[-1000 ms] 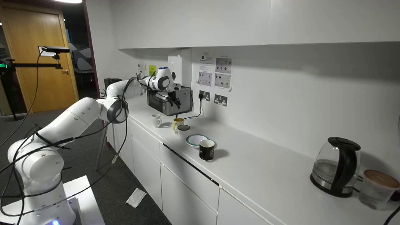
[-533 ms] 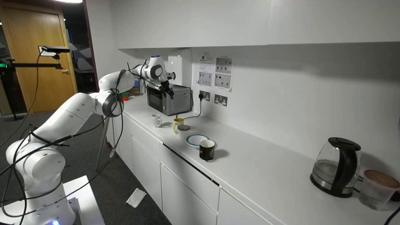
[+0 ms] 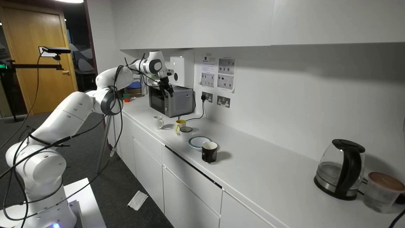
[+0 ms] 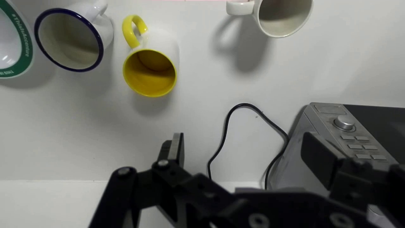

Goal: Move the yellow cup

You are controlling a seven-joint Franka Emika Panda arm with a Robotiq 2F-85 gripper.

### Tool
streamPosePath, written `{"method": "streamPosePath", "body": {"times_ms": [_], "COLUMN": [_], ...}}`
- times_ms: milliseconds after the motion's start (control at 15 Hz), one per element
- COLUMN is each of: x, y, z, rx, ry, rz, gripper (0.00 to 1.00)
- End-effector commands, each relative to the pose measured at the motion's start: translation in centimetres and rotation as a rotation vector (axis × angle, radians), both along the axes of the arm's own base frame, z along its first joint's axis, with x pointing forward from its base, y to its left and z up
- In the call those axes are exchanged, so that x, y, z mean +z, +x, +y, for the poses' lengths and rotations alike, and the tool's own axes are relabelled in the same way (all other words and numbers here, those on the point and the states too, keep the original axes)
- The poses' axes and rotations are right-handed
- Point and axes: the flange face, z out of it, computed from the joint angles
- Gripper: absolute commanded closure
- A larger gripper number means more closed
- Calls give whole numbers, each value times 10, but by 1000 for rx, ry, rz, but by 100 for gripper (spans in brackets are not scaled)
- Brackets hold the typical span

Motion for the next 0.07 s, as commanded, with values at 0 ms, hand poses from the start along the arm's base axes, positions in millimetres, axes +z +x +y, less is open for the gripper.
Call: {"method": "streamPosePath", "body": {"times_ms": [0], "x": [3], "y": [-1], "z": [-1], "rx": [-2], "ry": [-1], "rz": [-4], "gripper": [0]}}
